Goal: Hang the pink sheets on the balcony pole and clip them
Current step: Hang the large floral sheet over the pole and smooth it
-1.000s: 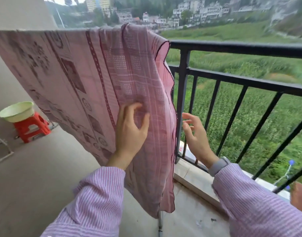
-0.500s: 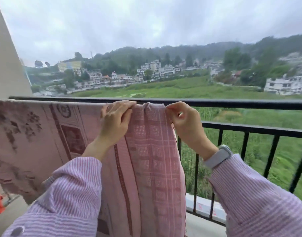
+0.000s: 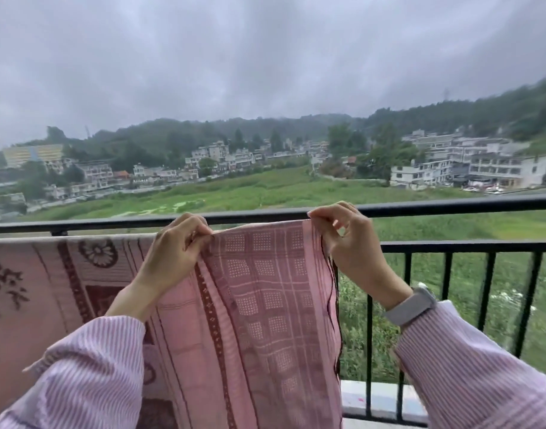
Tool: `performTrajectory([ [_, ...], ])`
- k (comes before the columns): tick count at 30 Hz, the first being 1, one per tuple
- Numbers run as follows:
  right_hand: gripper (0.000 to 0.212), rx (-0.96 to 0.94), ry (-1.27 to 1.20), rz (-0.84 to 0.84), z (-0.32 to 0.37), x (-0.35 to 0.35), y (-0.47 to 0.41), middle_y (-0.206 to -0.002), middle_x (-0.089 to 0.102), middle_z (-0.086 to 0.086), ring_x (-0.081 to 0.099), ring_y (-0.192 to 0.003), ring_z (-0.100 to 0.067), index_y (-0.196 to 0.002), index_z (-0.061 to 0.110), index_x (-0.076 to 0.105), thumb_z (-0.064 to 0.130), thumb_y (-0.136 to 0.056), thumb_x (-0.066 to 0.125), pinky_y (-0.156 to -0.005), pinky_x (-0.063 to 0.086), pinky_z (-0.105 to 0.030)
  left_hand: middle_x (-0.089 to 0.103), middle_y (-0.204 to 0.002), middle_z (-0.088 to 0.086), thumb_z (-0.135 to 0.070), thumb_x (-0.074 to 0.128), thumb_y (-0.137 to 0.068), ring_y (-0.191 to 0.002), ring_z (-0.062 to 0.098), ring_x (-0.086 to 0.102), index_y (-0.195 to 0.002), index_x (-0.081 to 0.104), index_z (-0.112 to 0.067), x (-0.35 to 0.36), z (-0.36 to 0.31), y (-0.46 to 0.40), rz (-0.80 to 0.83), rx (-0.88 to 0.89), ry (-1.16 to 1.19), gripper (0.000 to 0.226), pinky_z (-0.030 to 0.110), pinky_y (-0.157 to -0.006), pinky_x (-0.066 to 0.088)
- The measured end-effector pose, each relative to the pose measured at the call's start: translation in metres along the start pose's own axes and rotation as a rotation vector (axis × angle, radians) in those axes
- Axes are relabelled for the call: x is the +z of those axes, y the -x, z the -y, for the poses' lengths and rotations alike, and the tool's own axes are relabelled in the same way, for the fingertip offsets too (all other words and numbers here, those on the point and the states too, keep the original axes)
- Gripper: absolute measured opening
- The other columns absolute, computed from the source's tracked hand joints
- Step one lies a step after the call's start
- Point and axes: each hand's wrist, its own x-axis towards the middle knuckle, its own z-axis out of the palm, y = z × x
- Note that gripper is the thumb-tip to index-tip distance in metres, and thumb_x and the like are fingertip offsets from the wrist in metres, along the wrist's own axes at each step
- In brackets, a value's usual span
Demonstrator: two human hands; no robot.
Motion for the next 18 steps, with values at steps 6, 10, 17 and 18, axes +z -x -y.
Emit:
performTrajectory([
  [6, 0.017, 0.025, 0.130, -0.064, 0.002, 0.004, 0.005, -0.086, 0.053, 0.016, 0.053, -0.085, -0.008, -0.099, 0.010, 0.065, 0.003, -0.086, 0.057, -0.079, 0.046, -0.016, 0.057, -0.092, -0.013, -0.005, 0.065, -0.079, -0.089, 0.008, 0.055, -0.088, 0.063, -0.021, -0.004, 0.004, -0.003, 0.043, 0.025, 0.010, 0.018, 0.018, -0.080, 0.039],
  [10, 0.019, 0.082, 0.104, -0.120, -0.004, -0.004, 0.010, -0.095, 0.060, 0.001, 0.057, -0.088, -0.007, -0.103, 0.008, 0.065, 0.002, -0.088, 0.054, -0.079, 0.047, -0.009, 0.060, -0.101, -0.011, -0.027, 0.060, -0.080, -0.098, 0.014, 0.055, -0.102, 0.063, -0.025, 0.006, 0.001, 0.000, 0.056, 0.041, 0.014, 0.022, 0.039, -0.093, 0.042],
  [17, 0.023, 0.074, 0.079, -0.139, -0.010, -0.013, 0.015, -0.097, 0.062, 0.003, 0.056, -0.089, 0.003, -0.106, 0.008, 0.063, -0.001, -0.088, 0.052, -0.080, 0.043, -0.004, 0.051, -0.074, -0.019, -0.015, 0.066, -0.079, -0.077, 0.010, 0.047, -0.104, 0.062, -0.026, 0.012, 0.005, 0.004, -0.001, 0.039, -0.010, 0.028, 0.050, -0.085, 0.043],
  [18, 0.024, 0.072, 0.074, -0.146, -0.010, -0.013, 0.016, -0.098, 0.062, 0.004, 0.056, -0.090, 0.003, -0.108, 0.008, 0.063, -0.001, -0.088, 0.052, -0.081, 0.044, -0.004, 0.049, -0.074, -0.022, -0.014, 0.066, -0.079, -0.077, 0.010, 0.046, -0.104, 0.062, -0.024, 0.012, 0.004, 0.004, -0.009, 0.038, -0.017, 0.028, 0.050, -0.086, 0.042],
])
